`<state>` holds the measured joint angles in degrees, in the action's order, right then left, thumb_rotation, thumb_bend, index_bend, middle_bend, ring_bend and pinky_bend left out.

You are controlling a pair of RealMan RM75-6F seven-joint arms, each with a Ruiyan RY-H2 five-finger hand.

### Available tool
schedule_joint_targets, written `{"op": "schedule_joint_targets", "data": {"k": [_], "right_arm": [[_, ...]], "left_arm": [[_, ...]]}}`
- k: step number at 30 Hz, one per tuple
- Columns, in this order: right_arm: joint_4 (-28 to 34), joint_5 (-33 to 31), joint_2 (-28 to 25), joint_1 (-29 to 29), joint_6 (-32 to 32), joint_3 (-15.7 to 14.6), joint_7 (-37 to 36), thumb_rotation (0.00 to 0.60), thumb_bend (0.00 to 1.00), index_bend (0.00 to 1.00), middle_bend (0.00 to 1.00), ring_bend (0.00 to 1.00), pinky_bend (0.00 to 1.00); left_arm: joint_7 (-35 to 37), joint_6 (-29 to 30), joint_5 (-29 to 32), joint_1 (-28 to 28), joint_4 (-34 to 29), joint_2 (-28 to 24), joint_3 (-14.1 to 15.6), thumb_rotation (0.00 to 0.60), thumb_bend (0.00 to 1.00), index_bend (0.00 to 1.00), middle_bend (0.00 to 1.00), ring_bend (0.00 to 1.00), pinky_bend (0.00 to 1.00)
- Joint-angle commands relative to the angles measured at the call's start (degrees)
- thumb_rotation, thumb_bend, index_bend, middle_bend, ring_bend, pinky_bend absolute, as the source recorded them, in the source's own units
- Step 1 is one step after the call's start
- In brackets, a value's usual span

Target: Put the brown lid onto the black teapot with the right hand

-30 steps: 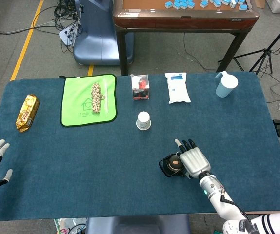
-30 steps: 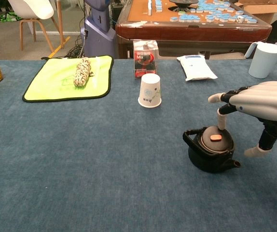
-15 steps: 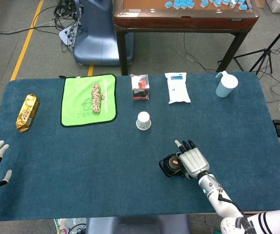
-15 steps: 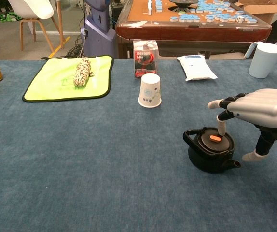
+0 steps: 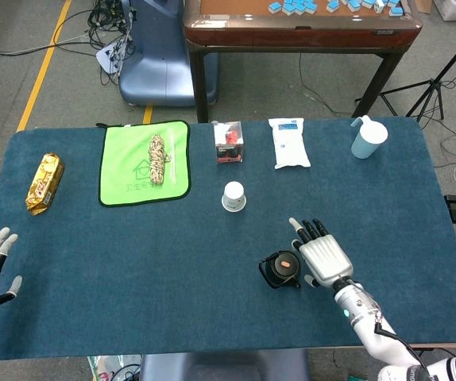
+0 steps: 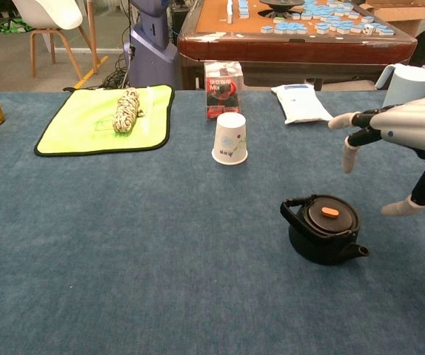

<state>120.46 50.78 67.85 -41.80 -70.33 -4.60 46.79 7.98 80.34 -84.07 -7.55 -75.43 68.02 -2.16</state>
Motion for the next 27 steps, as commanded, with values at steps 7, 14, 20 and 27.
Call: {"op": "schedule_joint_targets", "data": {"k": [7, 14, 20, 27], "right_arm": [[-8.9, 14.6, -3.1, 9.3, -5.4, -0.8, -18.1, 0.6, 0.3, 0.32, 0.0, 0.0, 0.0], [-13.5, 21.5, -7.0, 16.1, -10.6, -1.6, -29.9, 0.6, 0.33, 0.3, 0.0, 0.0, 0.0], [-16.3, 26.9, -10.0, 22.3, -15.5, -2.8, -36.4, 0.6, 0.33, 0.3, 0.0, 0.0, 0.0], [-19.5, 29.7, -10.0, 26.6, -17.0, -2.9, -40.2, 0.6, 0.33, 0.3, 0.0, 0.0, 0.0]], "left_arm": [[-4.2, -1.4, 0.2, -1.7, -5.3, -1.4, -0.8, 0.6, 0.38, 0.0, 0.0, 0.0, 0.0], [-7.2, -3.8, 1.0, -3.7, -8.2, -1.5, -1.6, 0.6, 0.38, 0.0, 0.0, 0.0, 0.0], [-10.0, -4.0, 0.4, -4.6, -11.2, -0.9, -1.7, 0.6, 0.38, 0.0, 0.0, 0.0, 0.0], [-14.1, -3.0, -0.8, -4.9, -13.9, -0.1, -1.1, 0.6, 0.38, 0.0, 0.0, 0.0, 0.0]]}}
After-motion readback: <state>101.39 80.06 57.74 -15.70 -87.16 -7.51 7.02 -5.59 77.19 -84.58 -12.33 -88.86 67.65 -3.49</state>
